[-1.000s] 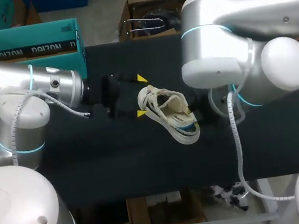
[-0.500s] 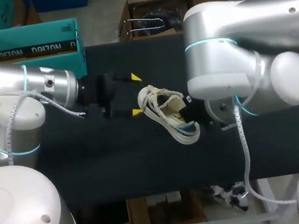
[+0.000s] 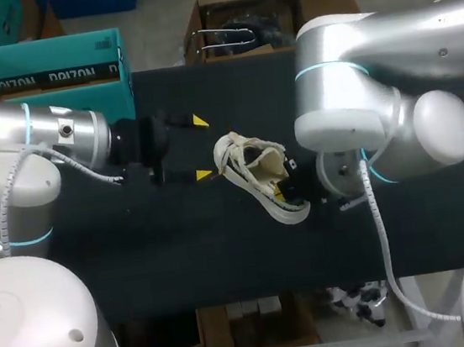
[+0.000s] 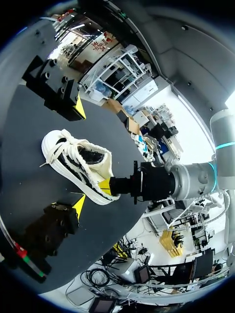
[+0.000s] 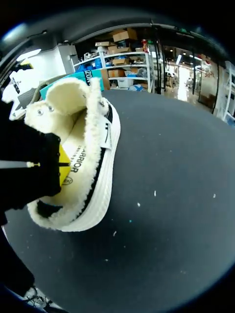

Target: Open the shoe tongue, take the insole out of the shoe, put the insole back into the shoe, and pack the shoe into the shoebox

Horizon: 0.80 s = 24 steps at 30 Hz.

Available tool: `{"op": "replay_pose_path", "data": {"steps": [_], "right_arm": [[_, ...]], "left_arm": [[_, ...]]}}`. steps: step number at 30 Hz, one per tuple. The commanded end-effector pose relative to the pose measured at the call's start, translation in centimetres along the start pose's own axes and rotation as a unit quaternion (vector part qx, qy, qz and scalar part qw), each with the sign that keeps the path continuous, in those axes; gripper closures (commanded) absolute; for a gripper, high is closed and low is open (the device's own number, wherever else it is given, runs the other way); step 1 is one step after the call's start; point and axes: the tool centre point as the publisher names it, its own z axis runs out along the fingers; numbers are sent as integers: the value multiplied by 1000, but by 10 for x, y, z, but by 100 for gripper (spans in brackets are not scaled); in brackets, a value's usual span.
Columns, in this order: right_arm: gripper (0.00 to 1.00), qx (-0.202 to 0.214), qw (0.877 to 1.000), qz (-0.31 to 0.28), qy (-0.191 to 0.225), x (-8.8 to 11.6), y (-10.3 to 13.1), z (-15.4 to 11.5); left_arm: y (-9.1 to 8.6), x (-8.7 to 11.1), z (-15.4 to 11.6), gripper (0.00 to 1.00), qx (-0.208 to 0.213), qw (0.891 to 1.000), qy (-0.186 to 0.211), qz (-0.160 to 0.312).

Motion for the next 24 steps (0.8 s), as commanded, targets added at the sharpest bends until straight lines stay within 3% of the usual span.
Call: {"op": "replay_pose_path", "data": {"steps": [1,6,18,19,20,21,22,24], "right_arm": [[100,35,999,8,-6,-6,10,15],[100,35,999,13,4,-4,9,8],[100,25,999,-12,46,23,2,-37],[88,23,999,-14,46,26,1,-39],[64,25,998,-19,50,28,1,-40],[29,26,998,-20,52,30,0,-42],[0,25,998,-21,51,31,-1,-42],[0,28,998,-25,54,34,-1,-44]], "left_arm": [[-1,1,-4,0,-3,1000,-1,0],[-1,0,-6,0,-6,1000,0,0],[2,-6,-9,0,3,1000,2,-1],[2,-7,-9,0,4,1000,2,-1],[2,-7,-10,0,4,1000,2,-1],[2,-8,-11,0,5,1000,2,-1],[2,-8,-12,0,5,1000,2,-1],[2,-8,-14,0,6,1000,0,-1]]}}
